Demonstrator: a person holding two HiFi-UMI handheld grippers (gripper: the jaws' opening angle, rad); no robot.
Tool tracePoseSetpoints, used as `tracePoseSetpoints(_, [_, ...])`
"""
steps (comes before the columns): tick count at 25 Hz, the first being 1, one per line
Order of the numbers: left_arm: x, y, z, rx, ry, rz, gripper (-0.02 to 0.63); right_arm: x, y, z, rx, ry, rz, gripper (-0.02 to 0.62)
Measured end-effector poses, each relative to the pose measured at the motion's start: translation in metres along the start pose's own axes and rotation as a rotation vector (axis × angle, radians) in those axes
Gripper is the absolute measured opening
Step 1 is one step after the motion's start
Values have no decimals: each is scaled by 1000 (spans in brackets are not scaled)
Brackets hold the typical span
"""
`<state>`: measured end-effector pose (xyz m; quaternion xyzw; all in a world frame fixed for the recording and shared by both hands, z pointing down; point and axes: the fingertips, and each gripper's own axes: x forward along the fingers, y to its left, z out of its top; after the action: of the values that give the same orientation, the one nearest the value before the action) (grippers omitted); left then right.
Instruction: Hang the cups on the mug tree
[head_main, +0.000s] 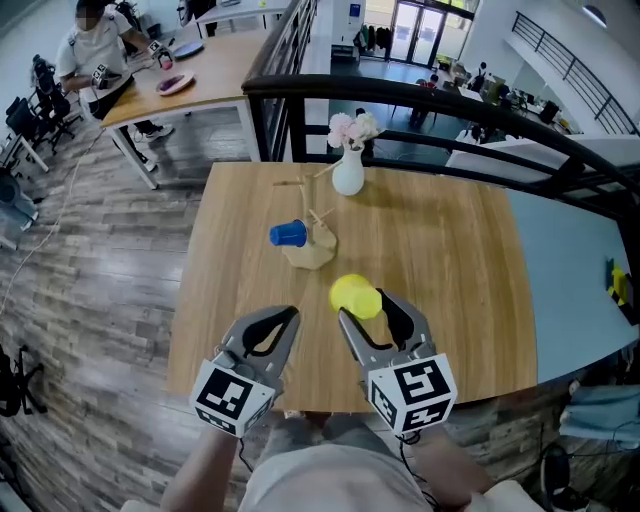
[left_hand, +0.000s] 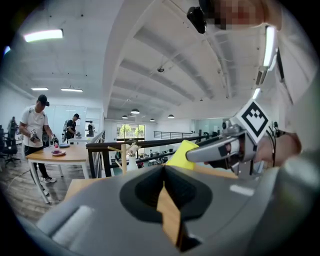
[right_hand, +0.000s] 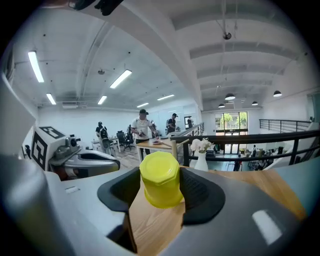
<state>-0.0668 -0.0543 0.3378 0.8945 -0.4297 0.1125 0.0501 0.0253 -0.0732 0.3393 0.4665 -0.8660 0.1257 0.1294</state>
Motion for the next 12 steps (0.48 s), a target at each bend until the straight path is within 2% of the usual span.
tracePoseSetpoints(5, [-24,5,10,8,-11,31,2,-6,29,20,-16,-35,54,253])
tracePoseSetpoints(9, [-37,10,11,5,-14,44,2,-6,44,24,-115,-41,36,253])
tracePoseSetpoints(12, [-40,13,10,2,-12,47,3,-5,47,22,-127,-37,38,253])
